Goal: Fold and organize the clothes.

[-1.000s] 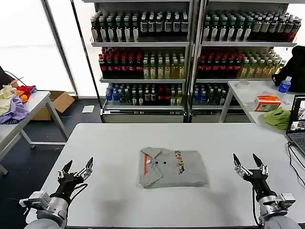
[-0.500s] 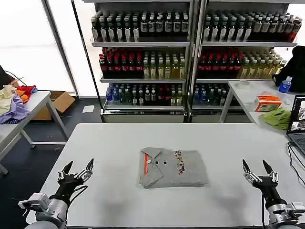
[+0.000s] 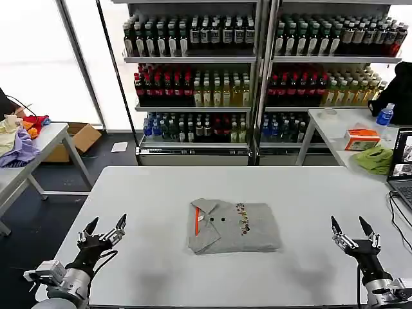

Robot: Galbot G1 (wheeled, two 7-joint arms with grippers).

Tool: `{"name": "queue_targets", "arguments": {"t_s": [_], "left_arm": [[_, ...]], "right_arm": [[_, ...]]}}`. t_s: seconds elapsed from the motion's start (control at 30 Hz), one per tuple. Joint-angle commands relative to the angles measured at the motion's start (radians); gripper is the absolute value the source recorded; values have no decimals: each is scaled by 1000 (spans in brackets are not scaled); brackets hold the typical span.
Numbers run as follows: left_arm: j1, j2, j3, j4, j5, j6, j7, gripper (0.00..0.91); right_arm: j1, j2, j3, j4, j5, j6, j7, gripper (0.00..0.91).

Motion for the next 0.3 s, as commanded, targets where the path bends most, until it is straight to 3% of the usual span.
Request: {"name": "queue_targets", "arguments": {"t_s": [0.03, 0.3], "left_arm": [[-1, 8, 3, 10, -12, 0, 5, 907], [-1, 17, 5, 14, -27, -31, 34, 907]], "right_arm": [[-9, 4, 11, 7, -4, 9, -1, 907], [-21, 5, 16, 10, -10, 11, -5, 907]]}}
